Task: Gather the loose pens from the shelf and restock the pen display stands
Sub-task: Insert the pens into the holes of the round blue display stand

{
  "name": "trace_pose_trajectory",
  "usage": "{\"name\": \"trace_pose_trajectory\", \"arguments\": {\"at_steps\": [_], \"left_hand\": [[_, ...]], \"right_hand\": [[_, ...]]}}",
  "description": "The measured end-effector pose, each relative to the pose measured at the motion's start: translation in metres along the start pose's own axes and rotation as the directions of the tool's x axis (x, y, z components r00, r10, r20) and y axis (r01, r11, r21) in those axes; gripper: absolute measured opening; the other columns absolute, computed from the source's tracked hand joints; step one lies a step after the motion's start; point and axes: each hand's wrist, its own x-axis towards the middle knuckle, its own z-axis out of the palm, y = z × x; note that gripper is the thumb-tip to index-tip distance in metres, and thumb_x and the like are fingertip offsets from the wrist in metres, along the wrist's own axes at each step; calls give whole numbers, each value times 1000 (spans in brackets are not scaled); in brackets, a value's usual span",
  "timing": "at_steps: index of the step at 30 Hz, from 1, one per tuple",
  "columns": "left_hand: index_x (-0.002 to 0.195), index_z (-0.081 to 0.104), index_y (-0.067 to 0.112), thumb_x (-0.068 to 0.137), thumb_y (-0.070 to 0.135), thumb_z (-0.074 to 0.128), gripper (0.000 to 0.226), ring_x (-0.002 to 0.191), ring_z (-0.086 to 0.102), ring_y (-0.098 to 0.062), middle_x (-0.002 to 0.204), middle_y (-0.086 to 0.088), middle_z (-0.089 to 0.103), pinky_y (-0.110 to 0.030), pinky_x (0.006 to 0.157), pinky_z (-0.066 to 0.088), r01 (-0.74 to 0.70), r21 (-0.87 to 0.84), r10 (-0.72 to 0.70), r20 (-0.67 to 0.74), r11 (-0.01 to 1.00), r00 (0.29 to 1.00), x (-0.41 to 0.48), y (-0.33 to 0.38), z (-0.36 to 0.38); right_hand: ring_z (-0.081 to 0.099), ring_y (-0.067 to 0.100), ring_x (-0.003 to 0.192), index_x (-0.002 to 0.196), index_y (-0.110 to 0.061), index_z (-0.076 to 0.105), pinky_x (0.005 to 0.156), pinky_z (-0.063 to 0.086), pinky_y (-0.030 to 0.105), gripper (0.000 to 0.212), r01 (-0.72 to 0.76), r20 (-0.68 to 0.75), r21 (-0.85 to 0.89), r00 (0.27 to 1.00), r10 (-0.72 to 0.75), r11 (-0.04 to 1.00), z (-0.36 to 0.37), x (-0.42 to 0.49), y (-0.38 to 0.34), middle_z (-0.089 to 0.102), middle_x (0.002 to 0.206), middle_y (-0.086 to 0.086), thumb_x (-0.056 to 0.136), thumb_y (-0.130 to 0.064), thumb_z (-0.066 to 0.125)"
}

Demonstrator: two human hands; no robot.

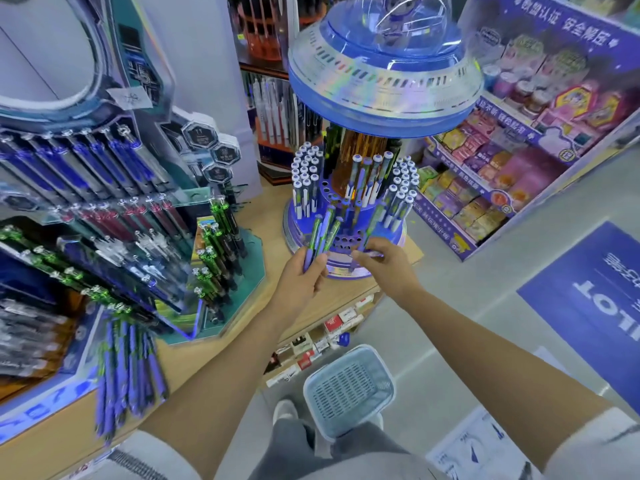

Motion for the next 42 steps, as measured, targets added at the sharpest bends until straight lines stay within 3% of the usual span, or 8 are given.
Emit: {"name": "trace_pose_trajectory", "arguments": {"at_steps": [7,11,17,24,29,33,37,42], "left_hand": [[90,53,18,101,21,47,13,55,40,-9,74,-2,51,-16,46,33,6,3,-6,0,1000,1000,0,2,-4],[103,55,7,101,21,47,16,55,41,-8,76,-4,51,-15,46,34,-14,3,14,-1,1000,1000,0,3,-5],[108,55,4,101,20,46,20,57,40,-9,77,-5,51,-14,47,35,-55,1,55,-1,998,998,-8,6,-4],[111,51,-6,102,18,44,26,58,39,-12,73,-2,49,-15,49,35,-72,-9,71,-31,997,997,-20,6,3],[103,51,-2,102,17,44,20,53,40,-9,70,-5,47,-16,48,35,-116,-23,114,-67,993,991,-26,9,9],[97,50,-3,102,18,44,22,54,40,-10,69,-3,47,-16,48,35,-139,-27,137,-76,990,988,-31,10,9],[101,49,-12,101,16,44,29,50,40,-8,67,-3,48,-15,46,34,-141,-55,135,-103,989,986,-31,10,12],[104,51,-10,102,15,43,27,49,40,-5,66,2,49,-14,45,33,-151,-62,144,-101,987,984,-31,16,16]], "right_hand": [[43,5,61,80,-1,62,56,34,11,26,-61,-24,-104,998,59,993,-19,10,1,50,72,-3,94,-23,63],[46,2,64,79,-8,59,62,36,11,22,4,-32,-30,999,-5,1000,-9,2,-4,49,72,-7,95,-22,61],[53,15,82,77,-24,54,79,38,33,21,-53,75,-42,996,56,998,-9,7,13,59,82,-6,98,-27,54],[50,-12,75,84,-22,55,69,37,7,14,91,8,-12,996,-91,996,-25,0,-9,51,78,-17,97,-24,57],[43,-2,61,67,-25,43,66,32,21,34,81,72,-54,994,-77,995,-16,-4,1,43,61,-13,97,-19,57],[48,6,72,72,-25,49,70,33,30,26,58,-115,-52,991,-63,997,-31,-6,17,48,73,-7,97,-25,58],[49,1,68,71,-28,41,68,37,22,32,187,-240,51,956,-170,981,-36,-15,-16,46,67,-13,99,-19,54],[61,24,100,74,-21,45,80,47,40,29,212,-32,67,977,-211,975,-19,-14,-44,63,94,19,98,-36,52]]}}
